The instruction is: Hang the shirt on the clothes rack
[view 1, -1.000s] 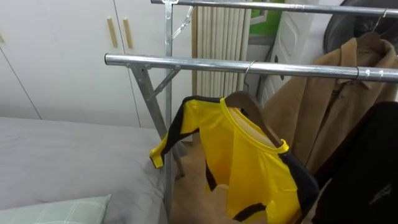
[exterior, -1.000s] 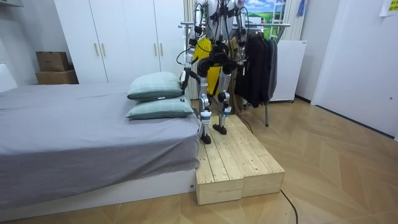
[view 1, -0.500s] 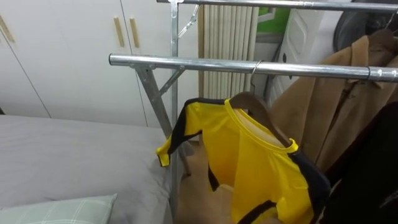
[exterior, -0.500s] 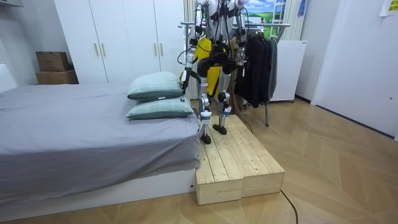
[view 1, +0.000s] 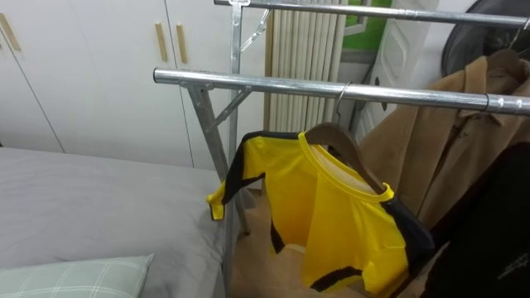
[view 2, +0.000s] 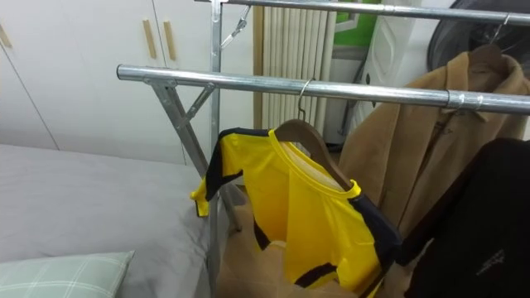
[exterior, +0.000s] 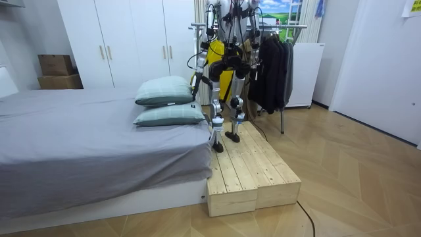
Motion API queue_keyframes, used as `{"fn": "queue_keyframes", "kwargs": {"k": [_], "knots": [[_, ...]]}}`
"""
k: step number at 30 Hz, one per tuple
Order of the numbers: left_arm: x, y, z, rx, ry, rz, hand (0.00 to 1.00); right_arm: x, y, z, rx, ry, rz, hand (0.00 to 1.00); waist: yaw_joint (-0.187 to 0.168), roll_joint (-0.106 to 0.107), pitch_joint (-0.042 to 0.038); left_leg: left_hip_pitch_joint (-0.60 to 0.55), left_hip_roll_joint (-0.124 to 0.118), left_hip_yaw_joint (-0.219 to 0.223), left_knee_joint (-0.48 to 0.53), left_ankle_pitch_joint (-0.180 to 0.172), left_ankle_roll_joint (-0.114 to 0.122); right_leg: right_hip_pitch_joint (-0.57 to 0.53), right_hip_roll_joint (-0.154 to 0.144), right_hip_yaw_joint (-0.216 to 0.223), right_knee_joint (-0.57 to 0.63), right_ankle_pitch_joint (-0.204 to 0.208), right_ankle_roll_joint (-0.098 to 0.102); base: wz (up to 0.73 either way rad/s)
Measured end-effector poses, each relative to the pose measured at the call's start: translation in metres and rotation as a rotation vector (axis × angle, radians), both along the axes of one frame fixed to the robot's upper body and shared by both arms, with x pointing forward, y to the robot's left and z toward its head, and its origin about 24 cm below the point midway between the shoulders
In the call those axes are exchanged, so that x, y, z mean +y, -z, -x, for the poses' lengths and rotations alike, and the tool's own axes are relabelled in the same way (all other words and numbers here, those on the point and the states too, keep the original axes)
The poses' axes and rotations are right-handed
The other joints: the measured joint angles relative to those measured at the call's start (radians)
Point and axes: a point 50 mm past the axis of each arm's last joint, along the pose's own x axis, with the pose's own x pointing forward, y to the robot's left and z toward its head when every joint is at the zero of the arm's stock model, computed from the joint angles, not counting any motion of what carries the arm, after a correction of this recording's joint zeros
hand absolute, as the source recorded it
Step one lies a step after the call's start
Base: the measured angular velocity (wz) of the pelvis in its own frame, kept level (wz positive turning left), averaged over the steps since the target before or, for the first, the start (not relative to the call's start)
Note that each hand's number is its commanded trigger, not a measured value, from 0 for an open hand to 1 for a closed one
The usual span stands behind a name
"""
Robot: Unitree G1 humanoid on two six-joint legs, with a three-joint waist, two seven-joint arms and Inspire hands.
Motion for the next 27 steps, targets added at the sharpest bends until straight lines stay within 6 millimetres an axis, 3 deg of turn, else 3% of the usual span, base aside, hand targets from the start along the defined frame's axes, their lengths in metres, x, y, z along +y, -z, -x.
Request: {"fn": "queue_keyframes", "kwargs": {"k": [7,17,22,27], "knots": [[0.001,0.000,-0.001,-0.004,0.004,-0.018,0.00,0.000,0.001,0.000,0.001,-0.001,0.001,0.00,-0.002,0.003,0.0015,0.000,0.003,-0.011,-0.003,0.000,0.000,0.001,-0.003,-0.023,0.000,0.006,-0.012,0.04],[-0.001,0.000,-0.003,-0.012,-0.003,-0.017,0.00,0.001,0.000,-0.008,-0.014,-0.038,0.012,0.00,0.006,0.005,0.0031,0.003,0.002,-0.018,0.004,0.001,-0.001,0.001,-0.005,-0.024,0.001,-0.002,-0.014,0.03],[-0.001,0.001,-0.006,-0.029,-0.008,-0.015,0.00,-0.002,-0.002,-0.012,-0.012,-0.089,0.032,0.00,0.016,0.017,0.0043,0.000,0.003,-0.027,0.004,0.000,-0.002,0.002,-0.007,-0.043,0.002,-0.001,-0.015,0.07],[-0.004,0.002,-0.013,-0.062,0.001,-0.012,0.00,-0.006,-0.003,-0.017,-0.011,-0.142,0.057,0.00,0.032,0.032,0.0051,-0.031,0.003,-0.080,0.018,-0.003,-0.009,-0.008,-0.021,-0.110,0.030,-0.031,-0.033,0.34]]}}
